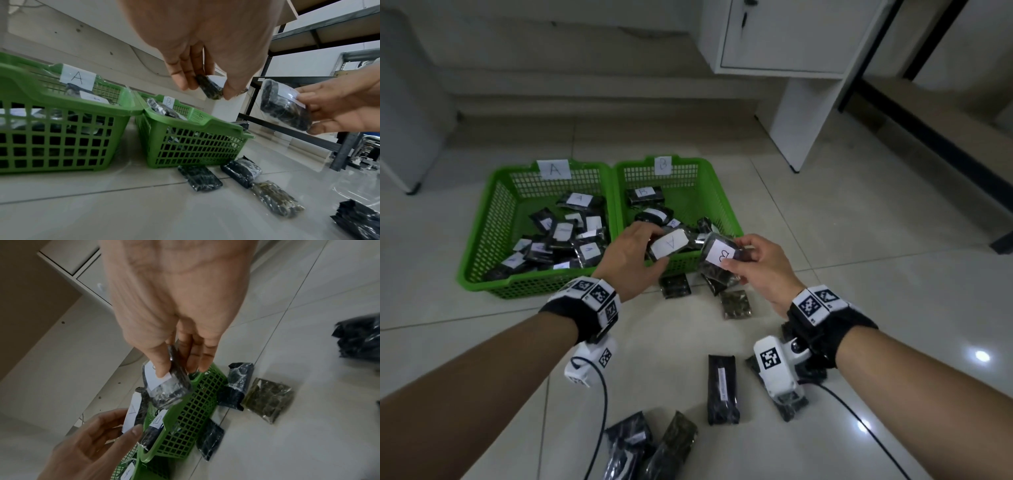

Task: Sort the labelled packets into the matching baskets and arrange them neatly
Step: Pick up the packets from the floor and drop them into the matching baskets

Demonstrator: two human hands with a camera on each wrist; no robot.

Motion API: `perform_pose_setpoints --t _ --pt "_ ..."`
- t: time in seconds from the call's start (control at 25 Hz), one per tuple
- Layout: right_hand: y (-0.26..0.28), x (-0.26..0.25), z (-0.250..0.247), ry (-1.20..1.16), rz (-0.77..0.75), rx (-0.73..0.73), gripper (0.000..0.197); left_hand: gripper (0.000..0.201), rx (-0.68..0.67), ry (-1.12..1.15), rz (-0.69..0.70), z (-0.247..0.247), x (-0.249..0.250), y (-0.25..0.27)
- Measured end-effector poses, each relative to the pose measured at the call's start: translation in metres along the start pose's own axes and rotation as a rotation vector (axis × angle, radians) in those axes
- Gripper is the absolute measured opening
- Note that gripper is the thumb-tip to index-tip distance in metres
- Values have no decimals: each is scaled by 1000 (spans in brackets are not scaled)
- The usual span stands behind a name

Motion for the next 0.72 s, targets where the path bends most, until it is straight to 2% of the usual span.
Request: perform_pose_setpoints --t 0.12,0.24,0.36,0.44,0.52,0.6,0.68,0.72 --pt "-13 0 13 -54 21 3 42 42 8 6 -57 0 -15 -6" --pt "-34 0 24 -36 -7 22 52 43 84 6 -111 -5 -35 -9" --pt "-62 -5 40 60 -95 111 36 41 198 -69 -236 -26 -69 -12" --pt "-76 -7 58 204 -183 134 24 40 222 -157 -348 -42 -102 -12" --pt "-83 -3 78 471 -285 95 24 42 114 -261 -448 -47 -133 -8" --pt "-81 2 90 740 -385 57 33 44 -30 -350 -533 -46 -152 -1" --pt "-74 3 83 851 -464 115 36 50 -71 -431 -596 -44 -153 1" --pt "-69 2 74 831 -487 180 34 52 -35 -450 -594 -46 -144 -1"
Point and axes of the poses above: each hand's wrist, its own y-axis away from the middle knuckle, its own z-axis out of the palm, x = y × z, the point moved 5 cm from there along -y, towards the middle knuckle, and after that the axes turned 1 degree about -z, right-handed, at the moved point
